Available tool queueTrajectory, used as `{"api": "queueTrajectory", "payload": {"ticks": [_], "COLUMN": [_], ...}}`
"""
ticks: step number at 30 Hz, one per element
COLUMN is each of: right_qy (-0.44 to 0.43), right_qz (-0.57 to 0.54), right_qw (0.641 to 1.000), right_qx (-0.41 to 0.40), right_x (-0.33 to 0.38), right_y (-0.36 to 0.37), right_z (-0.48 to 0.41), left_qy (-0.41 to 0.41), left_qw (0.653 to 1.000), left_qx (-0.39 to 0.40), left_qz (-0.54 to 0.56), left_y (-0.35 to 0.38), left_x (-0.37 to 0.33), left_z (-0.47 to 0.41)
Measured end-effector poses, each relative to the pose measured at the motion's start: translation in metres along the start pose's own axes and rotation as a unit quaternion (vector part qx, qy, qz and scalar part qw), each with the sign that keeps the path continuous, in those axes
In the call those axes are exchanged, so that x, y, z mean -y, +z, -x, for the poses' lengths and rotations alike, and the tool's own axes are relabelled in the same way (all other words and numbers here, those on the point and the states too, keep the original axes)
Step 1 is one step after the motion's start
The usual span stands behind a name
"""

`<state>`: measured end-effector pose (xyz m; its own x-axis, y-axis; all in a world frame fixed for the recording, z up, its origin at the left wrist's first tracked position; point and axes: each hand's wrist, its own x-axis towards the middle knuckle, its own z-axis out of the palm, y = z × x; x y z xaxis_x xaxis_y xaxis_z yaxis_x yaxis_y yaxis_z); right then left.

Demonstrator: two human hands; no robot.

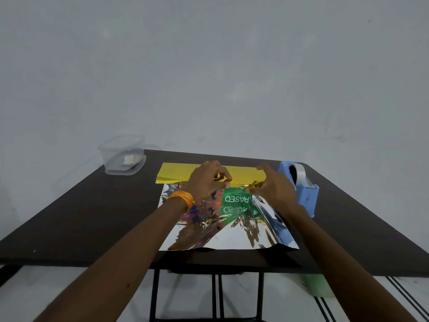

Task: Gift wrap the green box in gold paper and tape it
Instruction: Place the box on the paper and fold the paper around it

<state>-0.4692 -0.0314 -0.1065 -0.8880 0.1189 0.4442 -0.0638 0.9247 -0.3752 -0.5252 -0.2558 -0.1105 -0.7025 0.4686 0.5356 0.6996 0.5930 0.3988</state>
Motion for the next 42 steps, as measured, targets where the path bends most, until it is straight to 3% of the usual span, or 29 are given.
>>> {"api": "queueTrajectory", "payload": {"ticks": [4, 10, 14, 21, 26, 30, 35, 42], "right_qy": [0.006, -0.020, 0.027, -0.004, 0.123, 0.238, 0.307, 0.345], "right_qz": [0.004, 0.041, 0.010, 0.032, -0.036, -0.151, -0.366, -0.380], "right_qw": [1.000, 0.999, 1.000, 0.999, 0.982, 0.956, 0.878, 0.858], "right_qx": [0.029, 0.006, 0.013, -0.017, -0.139, -0.089, 0.024, 0.016], "right_x": [0.002, 0.020, 0.004, -0.025, -0.051, -0.086, -0.091, -0.092], "right_y": [-0.010, 0.001, -0.005, -0.040, -0.088, -0.099, -0.093, -0.084], "right_z": [-0.003, -0.004, -0.002, 0.016, 0.017, 0.016, 0.015, 0.004], "left_qy": [-0.004, -0.001, 0.005, 0.014, 0.013, -0.005, -0.032, -0.044], "left_qw": [1.000, 1.000, 1.000, 0.999, 0.994, 0.982, 0.998, 0.991], "left_qx": [0.005, 0.013, 0.019, 0.020, 0.028, 0.002, 0.048, 0.105], "left_qz": [0.002, -0.001, 0.001, -0.022, -0.108, -0.190, 0.039, 0.070], "left_y": [0.000, 0.001, -0.001, -0.002, -0.010, -0.001, 0.039, 0.099], "left_x": [-0.001, 0.001, 0.001, -0.004, -0.023, -0.051, -0.106, -0.155], "left_z": [0.000, 0.000, 0.000, -0.001, -0.009, -0.021, -0.038, -0.061]}}
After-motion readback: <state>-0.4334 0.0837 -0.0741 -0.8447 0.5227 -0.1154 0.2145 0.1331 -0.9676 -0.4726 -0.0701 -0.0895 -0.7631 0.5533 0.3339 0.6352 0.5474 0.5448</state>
